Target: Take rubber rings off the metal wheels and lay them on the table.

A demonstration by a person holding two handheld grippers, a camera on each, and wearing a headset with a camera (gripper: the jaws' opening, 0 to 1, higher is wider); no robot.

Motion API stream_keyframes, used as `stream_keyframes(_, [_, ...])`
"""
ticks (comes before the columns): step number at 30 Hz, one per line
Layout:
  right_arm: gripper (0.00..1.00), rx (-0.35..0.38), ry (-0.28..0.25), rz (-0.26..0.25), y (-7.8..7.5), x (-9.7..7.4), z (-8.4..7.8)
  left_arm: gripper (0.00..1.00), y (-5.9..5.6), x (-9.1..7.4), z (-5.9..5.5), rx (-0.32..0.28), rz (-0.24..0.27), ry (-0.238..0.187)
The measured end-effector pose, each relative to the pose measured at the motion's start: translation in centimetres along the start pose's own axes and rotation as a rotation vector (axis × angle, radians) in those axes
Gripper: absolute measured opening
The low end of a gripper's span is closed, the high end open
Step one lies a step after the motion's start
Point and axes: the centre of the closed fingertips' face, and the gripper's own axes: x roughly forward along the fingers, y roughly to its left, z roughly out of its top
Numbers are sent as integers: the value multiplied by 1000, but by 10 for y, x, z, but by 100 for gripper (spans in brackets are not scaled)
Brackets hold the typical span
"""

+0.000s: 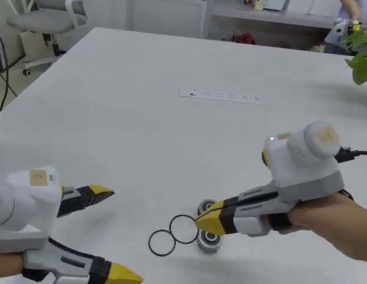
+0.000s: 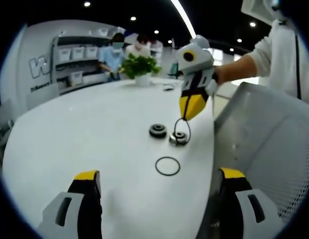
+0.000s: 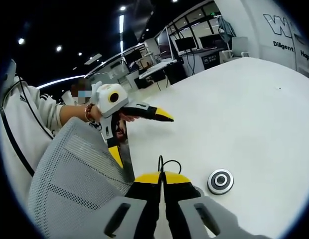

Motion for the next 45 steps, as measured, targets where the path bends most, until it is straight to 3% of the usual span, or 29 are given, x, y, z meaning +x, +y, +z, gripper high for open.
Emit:
stream_keyframes(5, [0,33,-4,5,-5,7,1,98,-1,1,2,-4,-8,-3])
stream_keyframes(14, [0,88,53,-19,-15,24,-14,96,-1,1,3,-5,-13,-9])
stream_keyframes(29, [0,92,97,-57,-26,32,-20,95,-5,2,3,-20,-24,-7])
stream_keyframes(35, [0,23,96,-110,-35,32,-18,95,-5,2,4,-17,-29,-2])
stream_keyframes(45, [4,5,95,-109,-35,30,-18,95,-6,1,6,-12,-30,-2])
